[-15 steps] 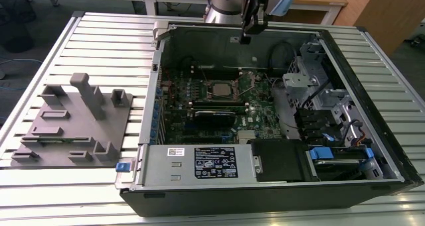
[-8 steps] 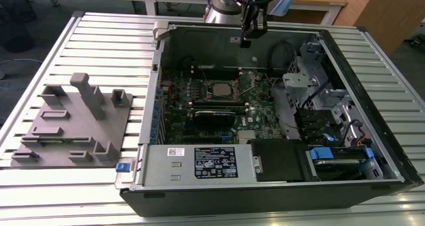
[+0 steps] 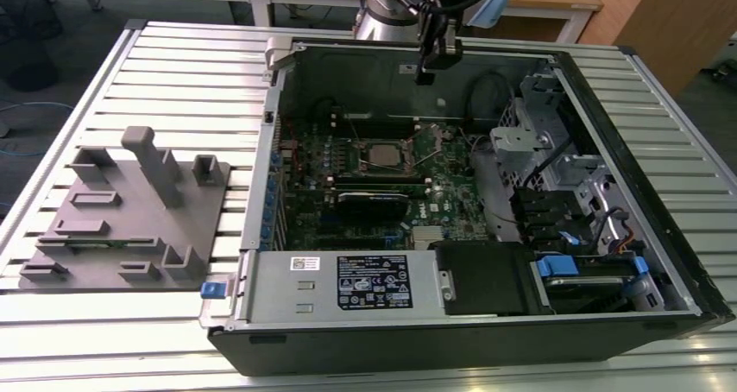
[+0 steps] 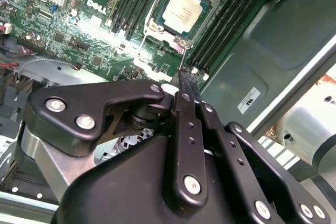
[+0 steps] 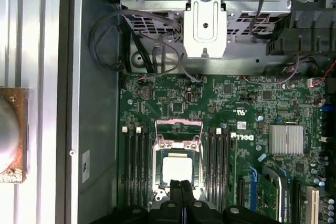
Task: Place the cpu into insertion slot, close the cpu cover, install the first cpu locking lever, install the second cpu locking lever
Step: 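Close the cpu cover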
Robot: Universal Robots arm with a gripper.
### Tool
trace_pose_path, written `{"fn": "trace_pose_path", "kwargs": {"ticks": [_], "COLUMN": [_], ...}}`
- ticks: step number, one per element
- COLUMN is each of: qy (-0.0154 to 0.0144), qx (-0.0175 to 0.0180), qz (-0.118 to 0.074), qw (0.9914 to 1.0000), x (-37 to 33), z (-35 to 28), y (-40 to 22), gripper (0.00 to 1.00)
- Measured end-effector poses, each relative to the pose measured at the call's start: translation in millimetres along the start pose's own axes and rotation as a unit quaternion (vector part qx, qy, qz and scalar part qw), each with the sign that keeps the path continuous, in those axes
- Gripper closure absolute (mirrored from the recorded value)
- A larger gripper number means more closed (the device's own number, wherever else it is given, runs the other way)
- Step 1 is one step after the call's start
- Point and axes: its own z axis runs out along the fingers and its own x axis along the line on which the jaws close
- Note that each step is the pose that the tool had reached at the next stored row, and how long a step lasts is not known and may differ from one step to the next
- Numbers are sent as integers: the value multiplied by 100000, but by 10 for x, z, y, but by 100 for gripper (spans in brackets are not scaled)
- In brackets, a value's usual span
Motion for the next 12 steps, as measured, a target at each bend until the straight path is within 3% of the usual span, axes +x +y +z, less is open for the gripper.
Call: {"fn": "trace_pose_path", "kwargs": {"ticks": [4,7,12], "qy": [13,-7,8], "qx": [1,4,61], "qz": [2,-3,2], "qw": [100000,100000,100000], "x": [-20,-21,-21], "z": [65,66,72], "y": [0,15,223], "gripper": [89,89,89]}}
